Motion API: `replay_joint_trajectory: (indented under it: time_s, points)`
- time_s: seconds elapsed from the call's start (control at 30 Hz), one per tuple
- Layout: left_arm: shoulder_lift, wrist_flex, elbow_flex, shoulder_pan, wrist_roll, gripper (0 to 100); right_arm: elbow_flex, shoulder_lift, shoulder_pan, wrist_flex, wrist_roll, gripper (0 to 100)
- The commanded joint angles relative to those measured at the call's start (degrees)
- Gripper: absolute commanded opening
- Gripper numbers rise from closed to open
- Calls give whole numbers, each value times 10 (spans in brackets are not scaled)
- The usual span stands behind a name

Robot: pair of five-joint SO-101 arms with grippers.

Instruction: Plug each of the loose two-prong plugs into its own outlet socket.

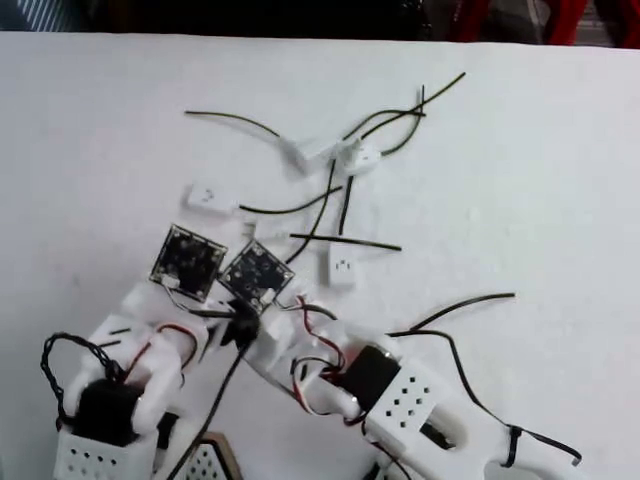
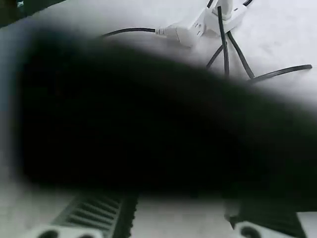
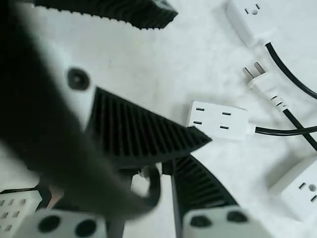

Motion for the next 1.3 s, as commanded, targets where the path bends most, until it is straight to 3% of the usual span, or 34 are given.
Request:
replay_joint_trajectory:
  time_s: [0.0,0.37,0.47,0.7,0.9,1.27]
  points:
    - [-6,4,-4,8,-5,311,-27,0,2,-8,8,18]
    - [-7,-2,-4,-176,-3,309,-31,2,49,-58,11,17]
    - [-7,-2,-3,-208,29,309,-41,28,49,-79,13,17]
    - [-7,-75,55,-250,45,309,-102,198,51,-131,14,17]
    - [-7,-82,66,-269,45,309,-148,327,77,-182,30,17]
    - [-7,-83,71,-269,44,309,-163,380,95,-183,47,17]
